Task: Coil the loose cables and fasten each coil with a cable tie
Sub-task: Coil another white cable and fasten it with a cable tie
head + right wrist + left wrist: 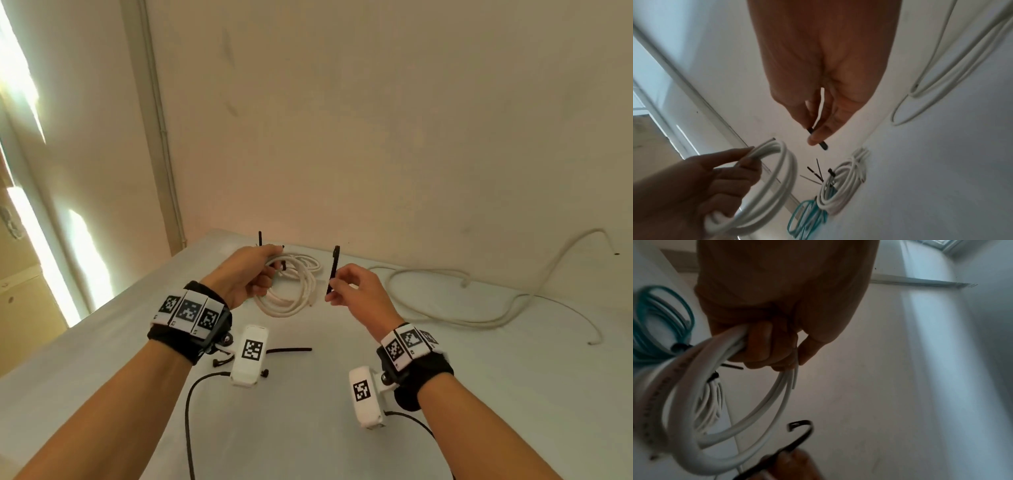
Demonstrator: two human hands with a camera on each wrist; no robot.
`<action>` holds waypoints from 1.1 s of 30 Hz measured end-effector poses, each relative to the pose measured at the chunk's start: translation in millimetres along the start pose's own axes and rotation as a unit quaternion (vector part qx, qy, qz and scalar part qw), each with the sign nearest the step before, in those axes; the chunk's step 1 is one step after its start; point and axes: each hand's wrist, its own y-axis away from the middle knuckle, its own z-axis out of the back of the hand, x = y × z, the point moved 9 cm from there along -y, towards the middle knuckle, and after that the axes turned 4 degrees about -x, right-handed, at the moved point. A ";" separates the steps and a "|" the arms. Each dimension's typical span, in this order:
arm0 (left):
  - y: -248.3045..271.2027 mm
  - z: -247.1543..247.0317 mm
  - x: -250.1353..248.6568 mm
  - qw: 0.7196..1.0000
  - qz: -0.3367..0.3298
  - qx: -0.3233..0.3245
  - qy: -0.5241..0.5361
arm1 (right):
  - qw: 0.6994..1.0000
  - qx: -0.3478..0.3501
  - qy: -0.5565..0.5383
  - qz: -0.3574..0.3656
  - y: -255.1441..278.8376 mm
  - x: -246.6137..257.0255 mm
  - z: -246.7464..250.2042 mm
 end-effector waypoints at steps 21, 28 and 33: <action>30.1 -162.4 -34.4 0.959 -0.217 0.179 -0.022 | 0.946 -0.171 0.216 0.172 28.4 38.2 101.9; 37.0 -171.6 -45.4 0.945 -0.253 0.205 0.029 | 0.990 -0.144 -0.007 0.000 32.5 13.5 126.5; 49.3 -177.1 -54.1 0.929 -0.296 0.220 -0.018 | 0.989 -0.051 -0.092 -0.108 29.9 6.9 120.9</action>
